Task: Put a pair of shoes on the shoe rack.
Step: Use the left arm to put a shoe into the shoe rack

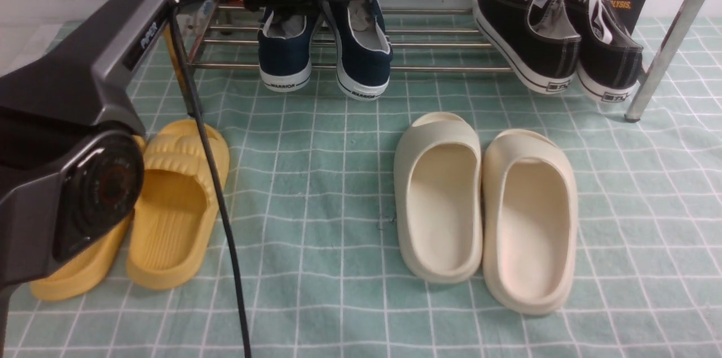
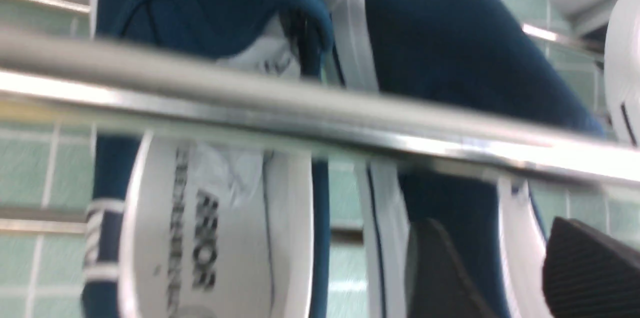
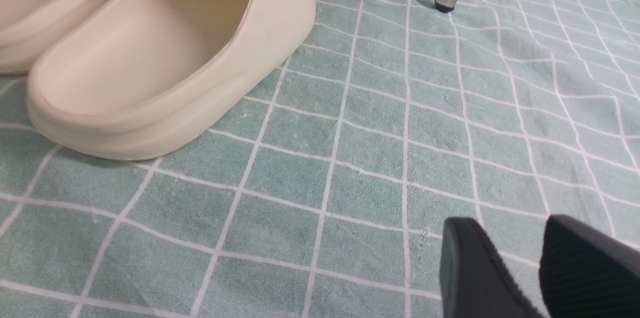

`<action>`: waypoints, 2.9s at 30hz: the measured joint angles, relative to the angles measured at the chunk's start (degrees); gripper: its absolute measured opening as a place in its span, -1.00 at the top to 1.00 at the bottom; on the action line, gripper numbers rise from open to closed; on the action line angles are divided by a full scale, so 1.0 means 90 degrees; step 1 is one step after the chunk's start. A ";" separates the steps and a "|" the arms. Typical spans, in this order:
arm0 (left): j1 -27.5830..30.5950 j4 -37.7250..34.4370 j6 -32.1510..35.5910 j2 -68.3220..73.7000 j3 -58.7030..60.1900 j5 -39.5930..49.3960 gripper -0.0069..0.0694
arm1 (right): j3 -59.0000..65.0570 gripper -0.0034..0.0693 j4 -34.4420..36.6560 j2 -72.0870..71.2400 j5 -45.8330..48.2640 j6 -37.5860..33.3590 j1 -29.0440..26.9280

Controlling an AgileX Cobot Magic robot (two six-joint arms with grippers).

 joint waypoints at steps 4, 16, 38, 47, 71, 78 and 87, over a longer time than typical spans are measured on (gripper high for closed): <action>-0.0008 -0.0007 0.0130 -0.0053 0.0000 0.0502 0.21 | 0.0000 0.23 0.0000 0.0000 0.0000 0.0000 0.0000; -0.0882 0.1396 0.0428 -0.0131 0.0000 0.1088 0.85 | 0.0000 0.23 0.0000 0.0000 0.0000 -0.0002 0.0000; -0.0892 0.2338 -0.0699 0.0520 0.0000 -0.0207 -0.20 | 0.0000 0.23 0.0000 0.0000 0.0000 -0.0002 0.0000; -0.0847 0.2115 -0.0818 0.0663 0.0000 -0.0206 0.83 | 0.0000 0.23 0.0000 0.0000 0.0000 -0.0002 0.0000; -0.0370 0.1809 -0.1037 0.0617 0.0007 -0.0483 0.78 | 0.0000 0.23 -0.0005 0.0000 0.0000 -0.0002 0.0000; -0.0370 0.1630 -0.0881 0.0653 0.0001 -0.0712 0.20 | 0.0000 0.23 -0.0005 0.0000 0.0000 -0.0002 0.0000; -0.0390 0.1532 -0.0624 0.0329 0.0001 -0.0119 -0.35 | 0.0000 0.23 -0.0005 0.0000 0.0000 -0.0002 0.0000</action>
